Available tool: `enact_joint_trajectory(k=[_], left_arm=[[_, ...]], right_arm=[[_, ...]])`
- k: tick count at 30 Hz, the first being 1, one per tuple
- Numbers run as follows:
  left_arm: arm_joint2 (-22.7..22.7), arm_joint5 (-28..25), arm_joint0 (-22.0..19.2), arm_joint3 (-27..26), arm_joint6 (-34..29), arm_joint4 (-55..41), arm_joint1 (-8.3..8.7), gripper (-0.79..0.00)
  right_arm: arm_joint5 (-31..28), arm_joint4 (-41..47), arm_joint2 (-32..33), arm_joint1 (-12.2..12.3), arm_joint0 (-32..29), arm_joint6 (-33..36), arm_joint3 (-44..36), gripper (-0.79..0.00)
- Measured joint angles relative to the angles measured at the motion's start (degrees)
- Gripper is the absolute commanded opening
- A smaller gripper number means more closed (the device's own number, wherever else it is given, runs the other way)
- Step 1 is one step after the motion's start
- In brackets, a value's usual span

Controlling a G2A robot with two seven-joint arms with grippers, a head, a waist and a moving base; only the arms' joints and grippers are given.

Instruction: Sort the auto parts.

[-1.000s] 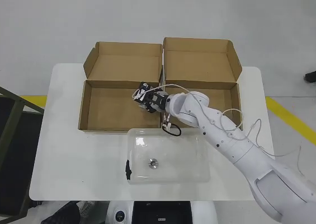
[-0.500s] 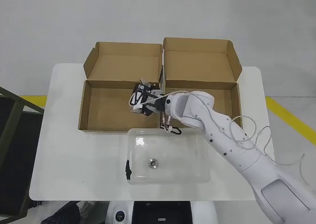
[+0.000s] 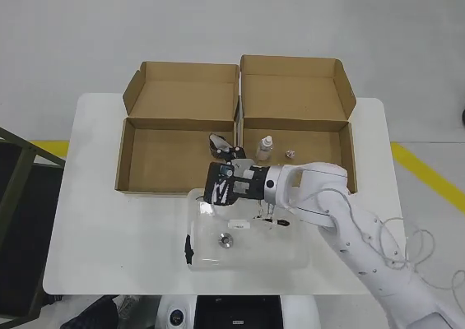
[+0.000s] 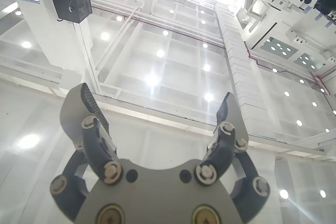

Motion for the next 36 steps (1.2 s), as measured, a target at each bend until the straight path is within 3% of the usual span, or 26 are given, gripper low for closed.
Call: enact_joint_trajectory(k=[12,23,36], left_arm=[[0.0,0.0,0.0,0.0,0.0,0.0,0.0,0.0],[0.0,0.0,0.0,0.0,0.0,0.0,0.0,0.0],[0.0,0.0,0.0,0.0,0.0,0.0,0.0,0.0]], right_arm=[[-6.79,-3.32,4.64,2.5,-9.96,-1.28,-6.87,0.0],[-11.22,-7.63,6.53,3.98,-14.29,-3.73,-8.34,0.0],[-13.94,-13.09,7.29,5.36,-17.6,-6.06,-8.11,-0.062]])
